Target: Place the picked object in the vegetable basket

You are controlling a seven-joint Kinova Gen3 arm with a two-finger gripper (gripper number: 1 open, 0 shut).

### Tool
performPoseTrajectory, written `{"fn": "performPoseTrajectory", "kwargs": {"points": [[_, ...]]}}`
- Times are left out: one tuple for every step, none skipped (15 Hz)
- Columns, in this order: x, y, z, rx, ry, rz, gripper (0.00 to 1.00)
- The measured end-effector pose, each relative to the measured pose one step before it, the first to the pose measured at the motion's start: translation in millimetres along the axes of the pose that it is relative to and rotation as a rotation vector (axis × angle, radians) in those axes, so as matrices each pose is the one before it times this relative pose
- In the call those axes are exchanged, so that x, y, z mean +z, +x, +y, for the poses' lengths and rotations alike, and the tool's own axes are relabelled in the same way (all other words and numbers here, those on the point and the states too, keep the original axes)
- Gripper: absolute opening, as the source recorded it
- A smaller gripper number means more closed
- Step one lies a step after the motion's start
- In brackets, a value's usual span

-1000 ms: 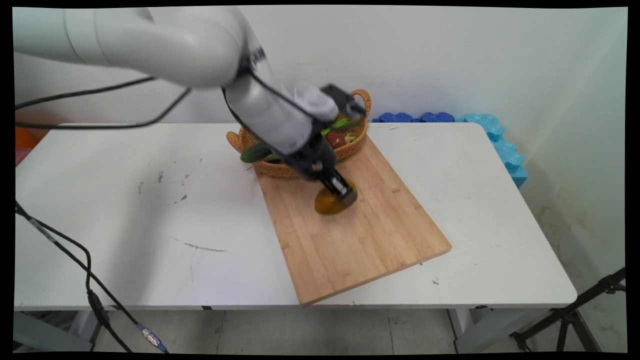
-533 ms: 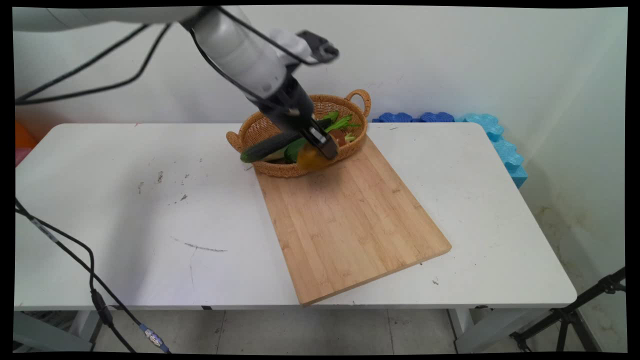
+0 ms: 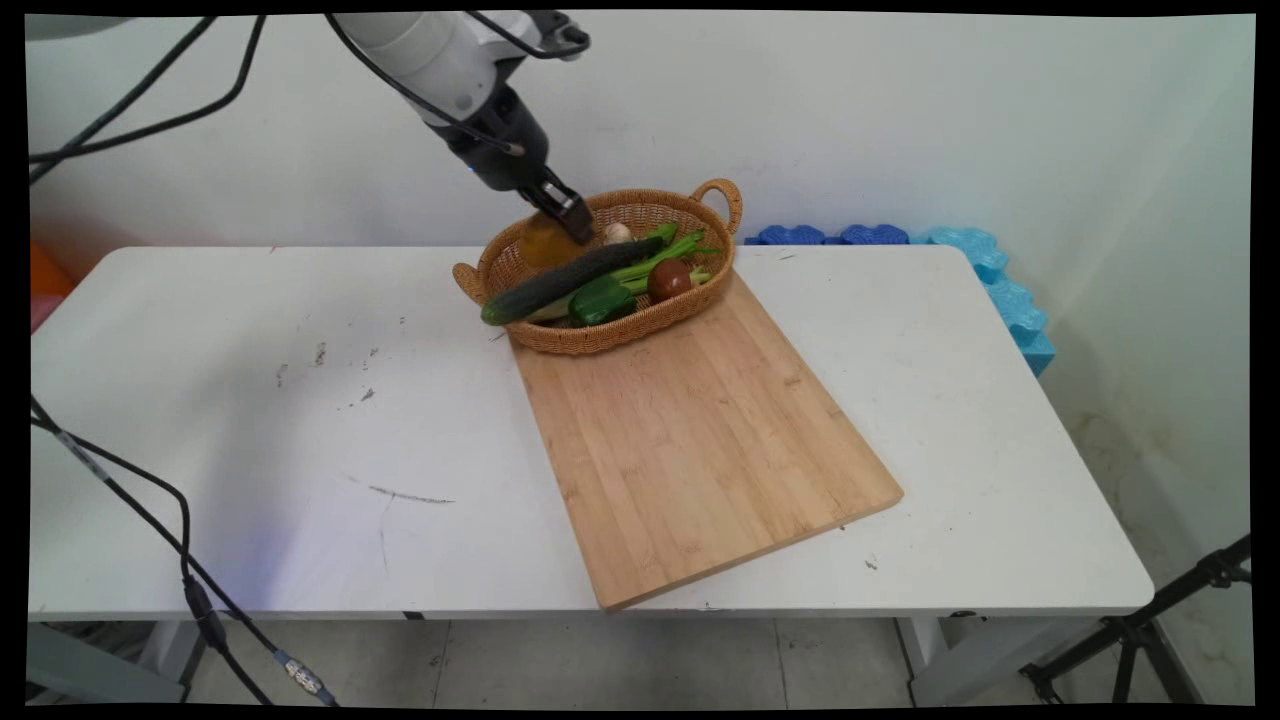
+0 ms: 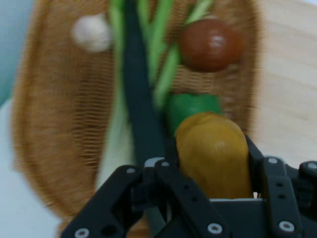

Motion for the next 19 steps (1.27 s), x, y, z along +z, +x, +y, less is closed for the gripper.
{"fn": "performPoseTrajectory", "kwargs": {"points": [[3.64,-0.93,-11.85,-0.01012,0.01926,-0.00496,0.00],[4.30,-0.60,-9.18,-0.00908,0.01484,-0.00355,0.00],[5.82,-0.49,-9.41,-0.01031,0.01508,-0.00382,0.00],[6.94,-0.46,-8.51,-0.01055,0.01316,-0.00270,0.00],[6.33,0.08,-6.14,-0.00907,0.00870,-0.00134,0.00],[7.73,0.47,-6.41,-0.00962,0.00882,-0.00164,0.00],[7.59,0.39,-5.84,-0.00906,0.00768,-0.00150,0.00],[6.54,0.32,-4.54,-0.00758,0.00509,-0.00112,0.00],[7.31,0.29,-4.76,-0.00801,0.00408,-0.00090,0.00],[6.71,0.33,-4.19,-0.00700,0.00285,-0.00054,0.00],[4.58,0.24,-2.94,-0.00455,0.00092,0.00000,0.00],[4.16,0.19,-2.70,-0.00392,0.00055,0.00033,0.00],[4.53,0.30,-2.91,-0.00315,-0.00053,0.00131,0.00],[2.73,0.28,-1.74,-0.00146,-0.00154,0.00105,0.00],[3.28,0.23,-2.47,-0.00159,-0.00340,0.00242,1.00],[1.93,0.08,-1.64,-0.00096,-0.00207,0.00166,1.00],[2.14,0.36,-2.06,0.00114,-0.00515,0.00506,1.00],[1.35,0.71,-1.68,0.00287,-0.00838,0.00799,1.00],[-0.15,0.96,0.01,0.00506,-0.01308,0.00877,1.00]]}}
